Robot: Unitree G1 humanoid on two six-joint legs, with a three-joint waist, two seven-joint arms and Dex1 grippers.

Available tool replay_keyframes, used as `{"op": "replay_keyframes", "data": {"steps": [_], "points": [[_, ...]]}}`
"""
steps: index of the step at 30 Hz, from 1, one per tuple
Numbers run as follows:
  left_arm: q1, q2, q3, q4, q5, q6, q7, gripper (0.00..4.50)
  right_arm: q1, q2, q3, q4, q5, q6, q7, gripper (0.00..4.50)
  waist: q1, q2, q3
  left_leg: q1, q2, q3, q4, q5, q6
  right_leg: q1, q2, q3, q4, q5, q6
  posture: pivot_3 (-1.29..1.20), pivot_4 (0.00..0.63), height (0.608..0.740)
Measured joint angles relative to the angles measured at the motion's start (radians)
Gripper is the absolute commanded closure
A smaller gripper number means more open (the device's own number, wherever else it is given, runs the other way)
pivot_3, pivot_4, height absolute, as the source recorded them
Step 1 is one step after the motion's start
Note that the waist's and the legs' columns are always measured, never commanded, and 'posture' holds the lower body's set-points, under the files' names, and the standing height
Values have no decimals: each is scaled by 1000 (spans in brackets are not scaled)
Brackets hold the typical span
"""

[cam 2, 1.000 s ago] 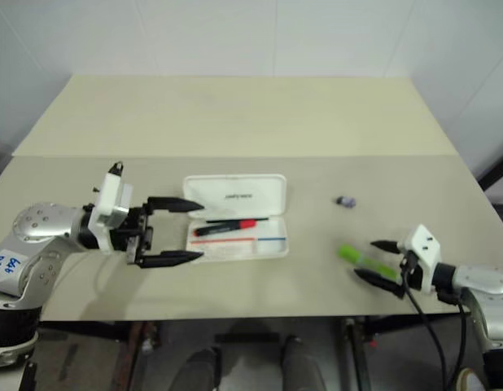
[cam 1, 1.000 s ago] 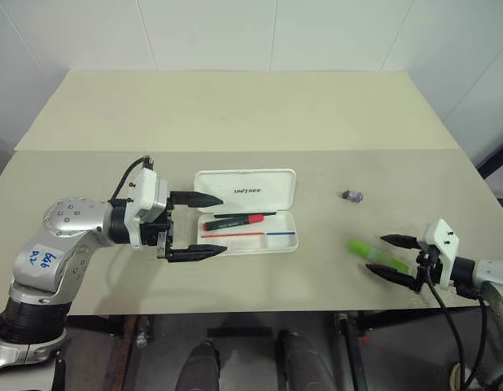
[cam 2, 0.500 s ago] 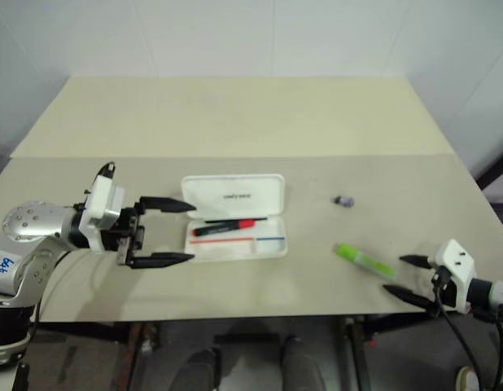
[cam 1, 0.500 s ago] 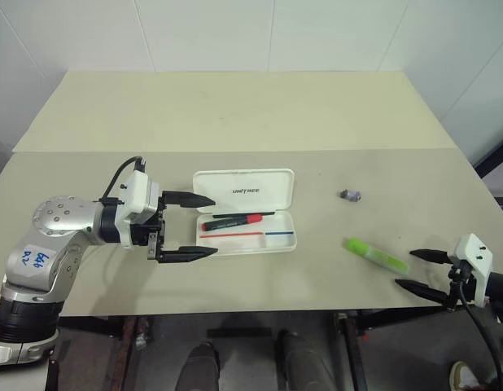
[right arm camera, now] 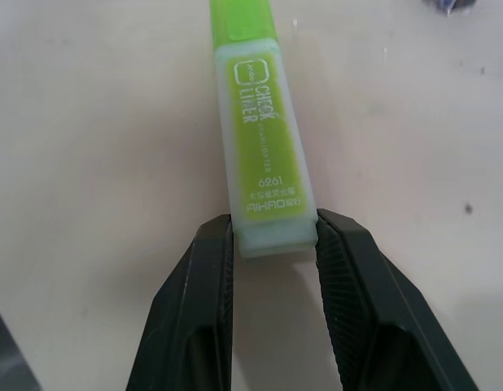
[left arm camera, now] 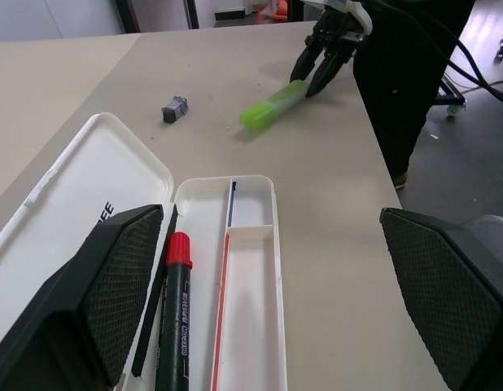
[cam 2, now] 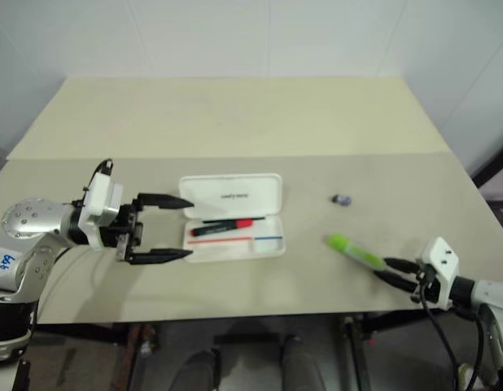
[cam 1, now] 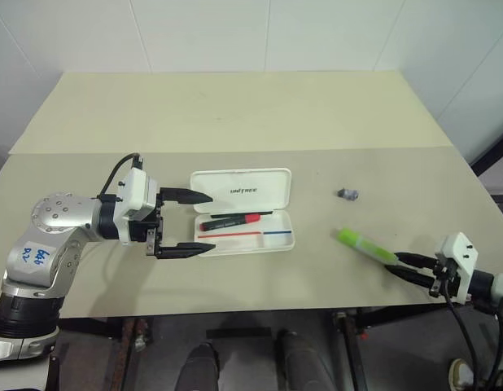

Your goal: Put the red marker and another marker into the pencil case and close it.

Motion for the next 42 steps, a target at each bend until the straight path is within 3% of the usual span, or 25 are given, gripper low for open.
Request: {"op": "replay_keyframes", "data": {"steps": [12,22,34,42], "points": [[76,50,50,55,33,-91,-40,0,-253,10,186,-180,-11,57,41,3415,-2,1,0,0,0,0,-1,0,0,-1,0,0,0,0,0,0,150,740],[166,71,116,87,64,-160,-45,0,-487,218,426,-249,-46,181,-13,3415,6,1,0,-1,0,0,-5,0,0,-3,0,0,0,0,-1,0,150,740],[182,81,128,111,90,-184,-28,0,-585,361,586,-137,-170,157,-27,3415,-3,1,0,0,0,0,-7,0,0,-4,0,-1,3,-1,-1,0,150,740],[183,81,128,111,90,-183,-20,0,-637,415,624,-24,-225,115,-14,3415,-2,1,0,0,0,0,-7,0,0,-5,0,-1,5,0,0,0,150,740]]}}
